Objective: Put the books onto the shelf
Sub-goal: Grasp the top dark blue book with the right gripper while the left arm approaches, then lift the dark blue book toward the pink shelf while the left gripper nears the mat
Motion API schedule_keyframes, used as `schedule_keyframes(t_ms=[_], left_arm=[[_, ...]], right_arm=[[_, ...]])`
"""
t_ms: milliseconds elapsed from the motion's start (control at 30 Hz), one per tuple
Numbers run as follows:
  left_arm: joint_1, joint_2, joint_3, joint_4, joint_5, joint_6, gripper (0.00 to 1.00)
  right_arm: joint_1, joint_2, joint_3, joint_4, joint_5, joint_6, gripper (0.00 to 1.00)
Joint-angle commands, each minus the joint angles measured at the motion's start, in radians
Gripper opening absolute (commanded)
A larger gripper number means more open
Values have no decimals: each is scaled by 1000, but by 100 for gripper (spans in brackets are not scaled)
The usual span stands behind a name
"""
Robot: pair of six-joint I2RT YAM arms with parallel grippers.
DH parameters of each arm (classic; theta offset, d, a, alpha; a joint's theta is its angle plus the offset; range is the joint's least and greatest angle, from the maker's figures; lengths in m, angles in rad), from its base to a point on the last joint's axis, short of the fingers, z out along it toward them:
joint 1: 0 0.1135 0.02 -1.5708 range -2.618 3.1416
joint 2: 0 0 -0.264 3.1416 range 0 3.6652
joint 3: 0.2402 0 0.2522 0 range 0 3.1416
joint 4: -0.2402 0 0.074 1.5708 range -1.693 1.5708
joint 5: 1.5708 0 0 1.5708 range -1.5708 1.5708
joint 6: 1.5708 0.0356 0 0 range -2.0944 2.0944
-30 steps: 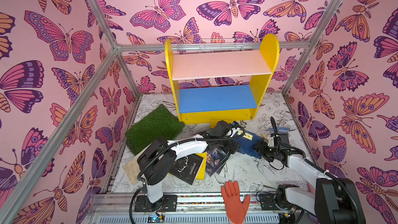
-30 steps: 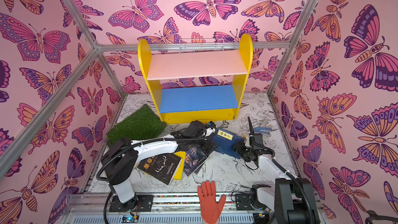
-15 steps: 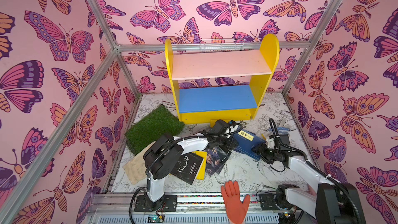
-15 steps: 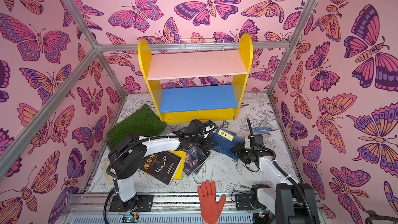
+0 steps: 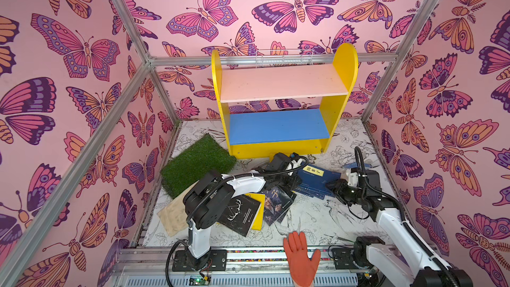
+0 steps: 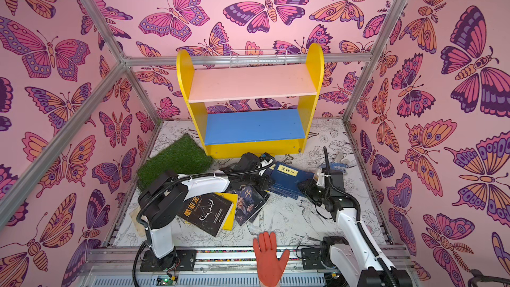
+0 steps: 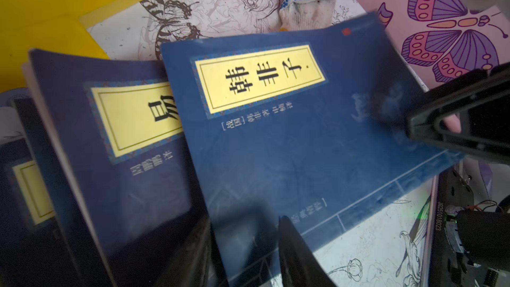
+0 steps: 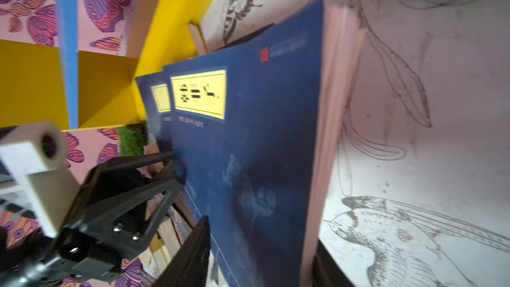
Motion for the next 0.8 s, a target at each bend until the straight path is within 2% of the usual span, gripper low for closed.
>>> schedule_keyframes(t_ms=[0, 33, 133, 167, 233, 300, 433, 567, 633, 700, 767], left_arm=[[-22, 34, -26, -32, 66, -5, 43], [-22, 34, -26, -32, 64, -6, 44], [-20, 30, -31, -32, 52, -10, 46], [-19, 28, -34, -32, 48, -14, 46], [-10, 18, -42, -28, 26, -32, 54], [14, -12, -65, -4, -6, -74, 55], [92, -145, -165, 98, -94, -188, 65], [172, -340, -292, 124, -270, -297, 72], [208, -429, -355, 95, -356, -372, 74], [233, -511, -417, 35, -468, -463, 73], [256, -581, -459, -123, -609, -596, 63]], right_arm=[[8, -37, 21, 147, -64, 137, 44], [9, -44, 13, 173, -60, 168, 42], [11, -71, 3, 219, -38, 225, 25], [8, -77, 8, 206, -25, 224, 19], [9, -89, 30, 168, -3, 192, 7], [9, -90, 65, 106, 22, 143, 0], [10, -78, 114, 69, 21, 90, 0], [18, -57, 141, 206, -58, 120, 0], [42, -51, 151, 301, -61, 147, 0], [76, -25, 173, 382, -47, 166, 0], [136, 23, 221, 436, -20, 162, 0]])
